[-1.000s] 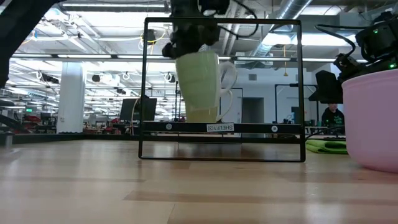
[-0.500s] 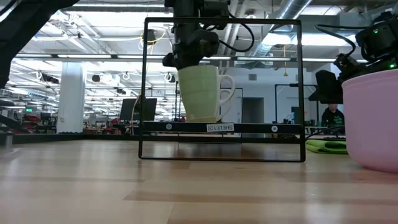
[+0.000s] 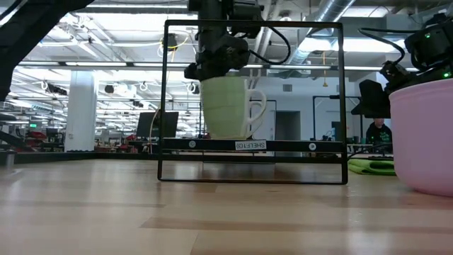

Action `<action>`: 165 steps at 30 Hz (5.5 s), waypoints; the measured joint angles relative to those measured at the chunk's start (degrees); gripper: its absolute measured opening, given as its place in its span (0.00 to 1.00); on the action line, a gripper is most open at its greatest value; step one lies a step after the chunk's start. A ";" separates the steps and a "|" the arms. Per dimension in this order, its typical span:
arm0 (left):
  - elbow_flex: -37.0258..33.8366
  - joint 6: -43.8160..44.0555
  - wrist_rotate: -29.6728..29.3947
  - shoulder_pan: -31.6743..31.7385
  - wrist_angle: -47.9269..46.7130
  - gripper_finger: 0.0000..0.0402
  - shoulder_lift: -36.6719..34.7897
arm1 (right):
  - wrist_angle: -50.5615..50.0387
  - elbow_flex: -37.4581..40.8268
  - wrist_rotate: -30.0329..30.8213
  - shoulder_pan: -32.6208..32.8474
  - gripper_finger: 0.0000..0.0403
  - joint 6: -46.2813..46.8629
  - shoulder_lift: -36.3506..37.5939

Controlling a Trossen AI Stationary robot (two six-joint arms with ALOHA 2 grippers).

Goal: Stack small to large cups/mugs on shelf
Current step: Put the green mug on the shelf, then put the purple mug on the shelf

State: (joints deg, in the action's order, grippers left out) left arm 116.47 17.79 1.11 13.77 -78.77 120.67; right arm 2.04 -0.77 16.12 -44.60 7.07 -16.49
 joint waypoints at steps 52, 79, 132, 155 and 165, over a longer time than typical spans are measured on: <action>0.00 1.12 4.45 0.62 2.00 0.04 1.46 | -0.20 0.01 -1.29 0.00 0.66 -1.08 -0.02; 0.00 0.20 2.49 2.09 2.22 0.16 1.46 | -0.20 0.01 -1.29 0.00 0.66 -1.50 -0.02; 0.00 0.00 5.98 1.96 -0.80 0.26 1.41 | -0.20 0.00 -1.29 -0.01 0.66 -1.53 -4.74; 18.69 -3.71 4.99 1.76 -3.59 0.26 0.17 | -0.17 0.00 -1.27 0.00 0.66 -1.66 -4.83; 16.21 -16.30 -13.49 -3.22 3.71 0.26 -10.29 | -0.17 0.00 -1.29 0.00 0.66 -1.60 -4.83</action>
State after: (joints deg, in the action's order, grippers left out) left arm 132.68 1.49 -12.38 10.55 -75.06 110.38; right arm 1.87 -0.77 14.83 -44.60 5.47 -21.32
